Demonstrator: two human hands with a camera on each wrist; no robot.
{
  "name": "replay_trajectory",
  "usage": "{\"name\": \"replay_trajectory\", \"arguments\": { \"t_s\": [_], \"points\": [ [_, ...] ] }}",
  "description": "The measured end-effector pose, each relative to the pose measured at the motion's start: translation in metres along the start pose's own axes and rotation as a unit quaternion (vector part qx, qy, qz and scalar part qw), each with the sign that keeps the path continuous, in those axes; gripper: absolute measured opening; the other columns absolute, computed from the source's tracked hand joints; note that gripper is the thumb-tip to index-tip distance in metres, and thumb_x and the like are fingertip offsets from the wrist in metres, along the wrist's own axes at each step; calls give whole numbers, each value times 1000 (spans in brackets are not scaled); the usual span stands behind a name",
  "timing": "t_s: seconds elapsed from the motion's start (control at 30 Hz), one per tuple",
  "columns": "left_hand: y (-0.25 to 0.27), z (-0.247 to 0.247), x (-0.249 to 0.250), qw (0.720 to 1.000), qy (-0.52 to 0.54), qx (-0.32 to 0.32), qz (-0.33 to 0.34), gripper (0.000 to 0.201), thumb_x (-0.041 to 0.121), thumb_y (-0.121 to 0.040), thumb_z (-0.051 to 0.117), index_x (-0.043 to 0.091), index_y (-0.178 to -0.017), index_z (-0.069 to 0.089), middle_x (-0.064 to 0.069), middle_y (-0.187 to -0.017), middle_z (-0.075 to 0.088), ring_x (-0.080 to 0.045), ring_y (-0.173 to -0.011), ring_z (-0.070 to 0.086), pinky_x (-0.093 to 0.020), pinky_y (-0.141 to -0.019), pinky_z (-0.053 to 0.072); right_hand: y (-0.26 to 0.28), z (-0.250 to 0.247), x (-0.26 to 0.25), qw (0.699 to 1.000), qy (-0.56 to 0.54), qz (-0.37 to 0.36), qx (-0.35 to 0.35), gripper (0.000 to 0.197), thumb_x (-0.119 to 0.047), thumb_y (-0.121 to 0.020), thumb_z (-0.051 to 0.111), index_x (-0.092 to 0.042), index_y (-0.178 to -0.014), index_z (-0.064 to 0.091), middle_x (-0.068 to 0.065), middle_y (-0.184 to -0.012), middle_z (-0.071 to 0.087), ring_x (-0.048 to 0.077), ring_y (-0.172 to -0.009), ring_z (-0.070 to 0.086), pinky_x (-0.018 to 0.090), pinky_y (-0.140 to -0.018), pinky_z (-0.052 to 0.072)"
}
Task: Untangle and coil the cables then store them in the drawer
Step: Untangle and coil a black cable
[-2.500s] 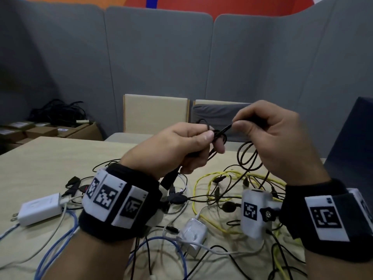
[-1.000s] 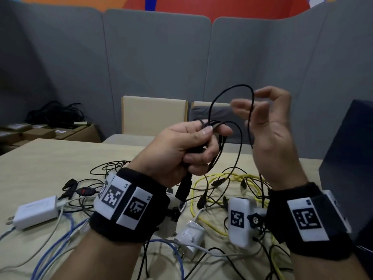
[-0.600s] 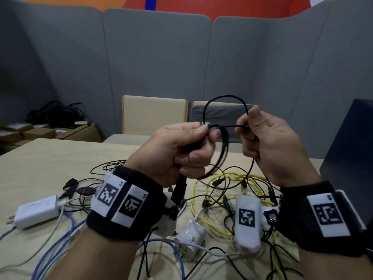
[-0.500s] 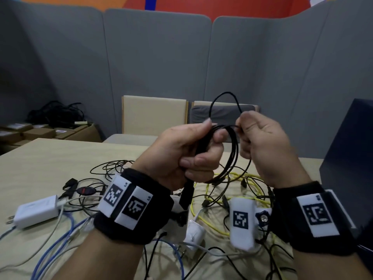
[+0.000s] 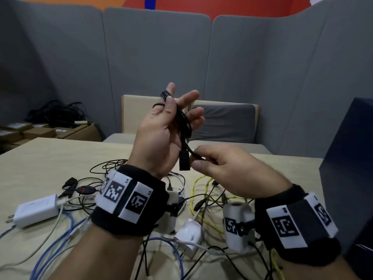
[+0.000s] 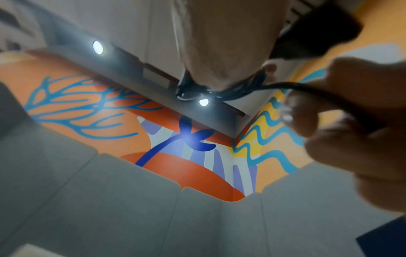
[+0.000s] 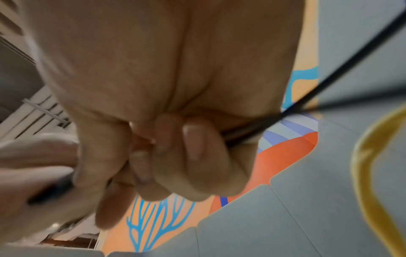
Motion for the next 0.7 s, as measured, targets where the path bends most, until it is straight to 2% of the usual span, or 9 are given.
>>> {"name": "replay_trajectory", "arguments": {
  "t_s": [0.1,0.2,0.3,0.37,0.4,0.43,0.53,0.63,0.7],
  "points": [
    [-3,-8,6,992,-120,15,46,45,18,-103,33,19,-148,31,-1,-97,73,-23,-86,70,-37,-85,57,7,-10,-6,1000,18,-2,-2,12,-30,-94,60,-30,-83,63,-4,-77,62,13,-71,56,31,-69,48],
    [-4,-19,7,956,-285,10,67,47,15,-102,39,22,-148,30,-4,-100,72,-25,-89,70,-32,-84,56,14,-25,-13,997,23,-46,60,14,-27,-93,63,-28,-79,64,-11,-67,59,5,-61,50,19,-56,39],
    [1,-15,5,924,-381,-34,6,38,11,-102,41,21,-138,44,-12,-89,70,-24,-69,67,-26,-69,56,17,-38,-18,980,-32,-93,174,14,-28,-91,64,-25,-78,62,-13,-55,52,7,-49,45,16,-48,31],
    [7,-6,3,904,-412,-98,-54,25,12,-102,40,19,-110,62,-9,-68,65,-17,-49,55,-20,-51,47,17,-41,-19,964,-80,-110,227,13,-31,-89,59,-26,-77,59,-14,-49,50,8,-44,45,15,-45,30],
    [10,-2,0,899,-408,-133,-86,29,15,-102,39,19,-94,67,-6,-59,60,-13,-42,46,-18,-44,40,17,-42,-18,957,-101,-116,247,14,-30,-89,57,-27,-76,57,-16,-48,49,7,-43,45,14,-45,30],
    [13,1,-2,900,-385,-167,-121,34,18,-103,38,17,-88,69,-5,-54,54,-11,-40,38,-18,-40,34,17,-43,-17,950,-117,-118,265,14,-29,-90,56,-28,-76,56,-17,-48,49,5,-43,45,12,-45,30],
    [18,7,-5,916,-263,-239,-185,37,28,-100,34,5,-103,63,-2,-50,45,-7,-40,28,-18,-39,22,18,-48,-10,933,-128,-110,318,15,-32,-91,55,-30,-76,58,-18,-51,50,2,-47,44,19,-53,31],
    [18,7,-4,927,-146,-281,-200,37,27,-99,33,4,-97,61,0,-49,42,-5,-38,23,-20,-39,16,19,-51,-6,922,-136,-104,348,18,-38,-92,56,-39,-74,60,-16,-51,50,2,-48,44,23,-54,31],
    [19,9,-3,931,-66,-303,-194,33,26,-98,39,3,-100,63,1,-52,46,-6,-38,19,-19,-38,19,16,-48,-3,922,-137,-95,351,19,-40,-92,55,-36,-74,59,-15,-51,49,3,-48,41,25,-53,31]
  ]
}}
Point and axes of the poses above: each hand's wrist, its own y-axis away from the middle knuckle, its own z-axis out of the palm, x = y × z, the point moved 2 cm from there along -y, towards the middle knuckle
